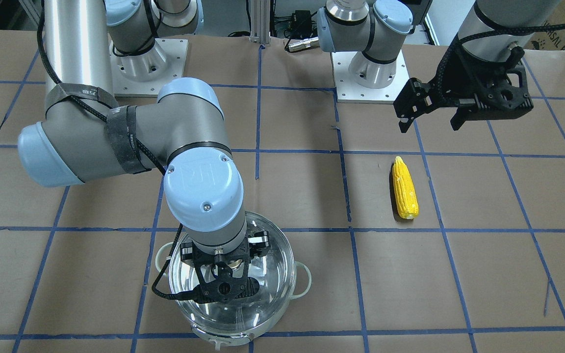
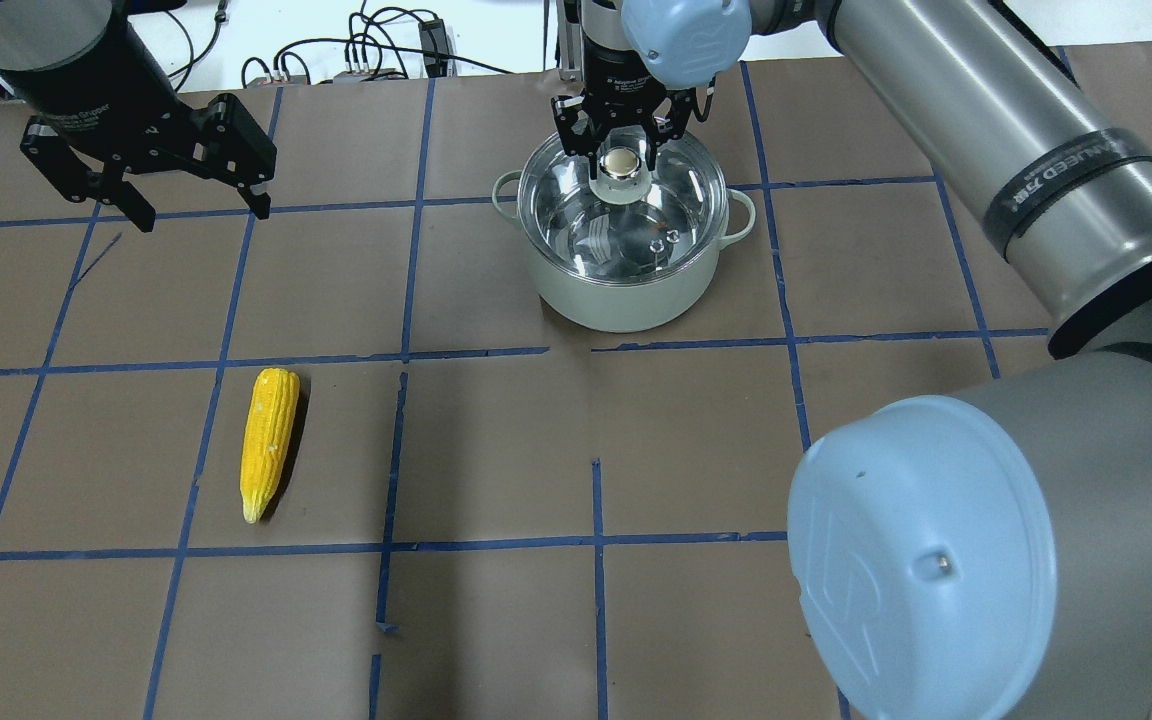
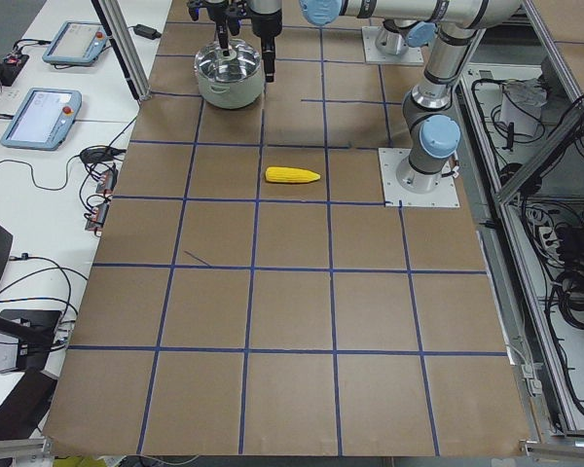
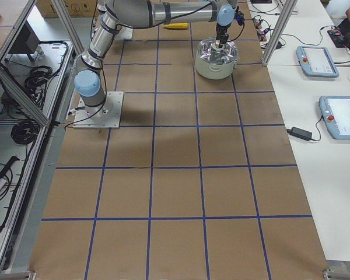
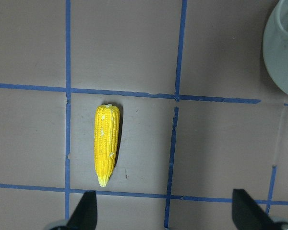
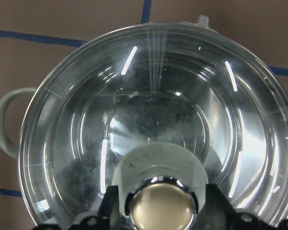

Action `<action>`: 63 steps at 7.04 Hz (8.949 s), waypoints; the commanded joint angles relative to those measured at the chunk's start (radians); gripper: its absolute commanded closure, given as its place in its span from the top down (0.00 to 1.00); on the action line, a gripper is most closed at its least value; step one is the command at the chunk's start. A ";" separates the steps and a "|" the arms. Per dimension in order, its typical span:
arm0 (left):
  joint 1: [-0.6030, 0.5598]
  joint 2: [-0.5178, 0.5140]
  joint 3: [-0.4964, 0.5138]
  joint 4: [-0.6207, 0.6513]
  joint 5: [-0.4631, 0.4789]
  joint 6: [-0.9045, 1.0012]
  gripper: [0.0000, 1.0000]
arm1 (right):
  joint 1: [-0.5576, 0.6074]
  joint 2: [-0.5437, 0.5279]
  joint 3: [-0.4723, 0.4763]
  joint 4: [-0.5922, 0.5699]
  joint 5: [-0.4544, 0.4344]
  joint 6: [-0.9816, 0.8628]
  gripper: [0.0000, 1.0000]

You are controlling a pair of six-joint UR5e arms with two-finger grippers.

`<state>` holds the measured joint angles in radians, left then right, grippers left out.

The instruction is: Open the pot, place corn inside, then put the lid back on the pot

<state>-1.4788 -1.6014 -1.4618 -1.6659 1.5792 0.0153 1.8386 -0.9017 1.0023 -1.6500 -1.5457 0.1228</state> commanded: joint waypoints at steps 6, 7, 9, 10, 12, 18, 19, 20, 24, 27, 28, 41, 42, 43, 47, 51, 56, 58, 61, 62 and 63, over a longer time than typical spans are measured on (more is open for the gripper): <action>0.008 0.005 -0.011 -0.005 0.002 0.059 1.00 | -0.013 -0.037 -0.069 0.018 0.001 -0.030 0.38; 0.011 0.008 -0.064 0.012 0.004 0.128 1.00 | -0.037 -0.071 -0.073 0.045 0.001 -0.069 0.37; 0.099 0.021 -0.225 0.160 -0.001 0.216 1.00 | -0.158 -0.156 -0.070 0.050 -0.002 -0.217 0.36; 0.122 0.029 -0.308 0.245 -0.005 0.294 1.00 | -0.239 -0.184 -0.070 0.053 -0.004 -0.256 0.36; 0.135 0.018 -0.479 0.470 0.001 0.319 1.00 | -0.318 -0.181 -0.073 0.097 -0.075 -0.259 0.26; 0.229 -0.182 -0.742 0.961 -0.001 0.416 1.00 | -0.328 -0.016 -0.082 0.082 -0.077 -0.222 0.24; 0.229 -0.204 -0.743 0.975 -0.004 0.416 0.89 | -0.332 -0.016 -0.079 0.084 -0.080 -0.224 0.24; 0.226 -0.216 -0.743 0.976 -0.004 0.413 0.73 | -0.334 -0.017 -0.074 0.085 -0.076 -0.224 0.24; 0.184 -0.145 -0.721 0.924 0.022 0.333 0.25 | -0.351 -0.026 -0.079 0.085 -0.068 -0.227 0.24; 0.007 -0.140 -0.414 0.615 -0.049 0.123 0.25 | -0.351 -0.029 -0.080 0.085 -0.068 -0.227 0.24; -0.033 -0.175 -0.288 0.519 -0.079 0.065 0.25 | -0.349 -0.029 -0.080 0.085 -0.068 -0.226 0.24; -0.403 -0.678 0.383 0.480 -0.082 -0.264 1.00 | -0.351 -0.022 -0.080 0.082 -0.077 -0.227 0.25; -0.402 -0.670 0.386 0.480 -0.077 -0.264 1.00 | -0.351 -0.025 -0.082 0.082 -0.077 -0.226 0.25; -0.399 -0.658 0.377 0.479 -0.076 -0.264 1.00 | -0.351 -0.029 -0.085 0.082 -0.074 -0.226 0.25; -0.261 -0.424 0.191 0.327 -0.022 -0.132 1.00 | -0.344 -0.031 -0.083 0.082 -0.080 -0.226 0.25; -0.106 -0.126 0.011 0.137 0.069 -0.055 1.00 | -0.341 -0.048 -0.083 0.084 -0.096 -0.229 0.25; -0.088 -0.115 0.098 0.015 -0.003 0.011 1.00 | -0.274 -0.057 -0.083 0.064 -0.097 -0.206 0.25; -0.080 -0.095 0.095 0.014 -0.002 0.009 1.00 | -0.158 -0.059 -0.070 0.024 -0.094 -0.120 0.25; -0.049 -0.092 0.067 0.021 -0.005 0.018 1.00 | -0.029 0.007 -0.059 -0.071 -0.073 0.008 0.26; -0.049 -0.094 0.066 0.023 -0.005 0.018 1.00 | -0.021 0.018 -0.059 -0.080 -0.054 0.029 0.26; -0.049 -0.095 0.066 0.025 -0.005 0.018 1.00 | -0.021 0.020 -0.059 -0.086 -0.047 0.032 0.26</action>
<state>-1.5279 -1.6953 -1.3943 -1.6433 1.5738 0.0340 1.8095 -0.8905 0.9427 -1.7237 -1.6045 0.1416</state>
